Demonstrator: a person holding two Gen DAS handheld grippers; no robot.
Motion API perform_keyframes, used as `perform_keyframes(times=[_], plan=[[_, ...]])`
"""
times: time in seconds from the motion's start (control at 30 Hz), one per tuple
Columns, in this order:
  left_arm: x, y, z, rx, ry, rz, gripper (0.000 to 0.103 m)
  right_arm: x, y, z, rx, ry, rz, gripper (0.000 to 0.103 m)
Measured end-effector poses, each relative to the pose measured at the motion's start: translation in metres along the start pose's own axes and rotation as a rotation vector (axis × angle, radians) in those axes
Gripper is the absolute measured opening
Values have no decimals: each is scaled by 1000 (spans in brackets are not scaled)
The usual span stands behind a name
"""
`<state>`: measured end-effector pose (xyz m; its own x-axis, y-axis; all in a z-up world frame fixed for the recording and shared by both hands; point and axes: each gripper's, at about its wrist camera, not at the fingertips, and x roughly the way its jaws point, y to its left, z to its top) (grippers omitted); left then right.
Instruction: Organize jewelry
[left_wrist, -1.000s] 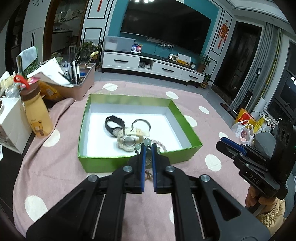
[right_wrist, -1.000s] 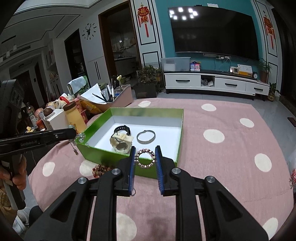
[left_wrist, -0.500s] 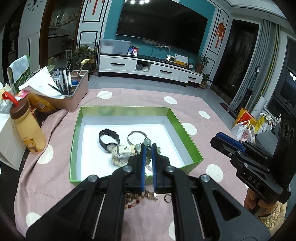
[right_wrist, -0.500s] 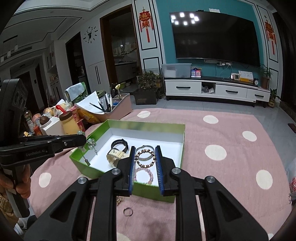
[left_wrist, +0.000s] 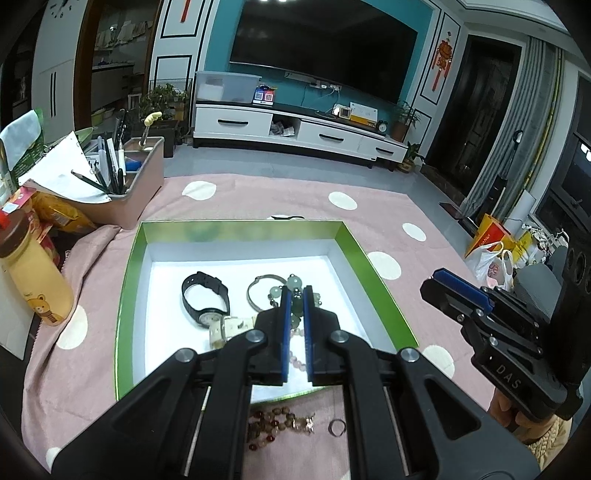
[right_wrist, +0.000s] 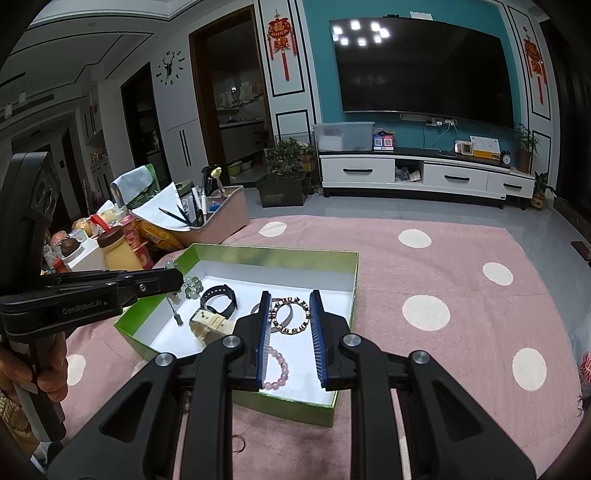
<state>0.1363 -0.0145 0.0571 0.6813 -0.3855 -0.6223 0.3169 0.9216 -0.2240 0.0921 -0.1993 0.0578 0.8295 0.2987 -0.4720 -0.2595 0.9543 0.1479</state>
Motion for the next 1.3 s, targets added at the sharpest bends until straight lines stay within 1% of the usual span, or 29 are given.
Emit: perform_keyframes(times=[0.2,0.53,0.9,1.3], plan=[[16,2,11,-6,5,10,6,14,-3,3,-1,15,-11,20],[49,8,16,-4,59,44,6,44,-5,2,9,74,-34,20],[79,18,12,-1,126,93,6,77,-3,1,0,147,-54,20],[94,29,6,-14,167,129,6,93,-6,-7,6,194,-71,20]])
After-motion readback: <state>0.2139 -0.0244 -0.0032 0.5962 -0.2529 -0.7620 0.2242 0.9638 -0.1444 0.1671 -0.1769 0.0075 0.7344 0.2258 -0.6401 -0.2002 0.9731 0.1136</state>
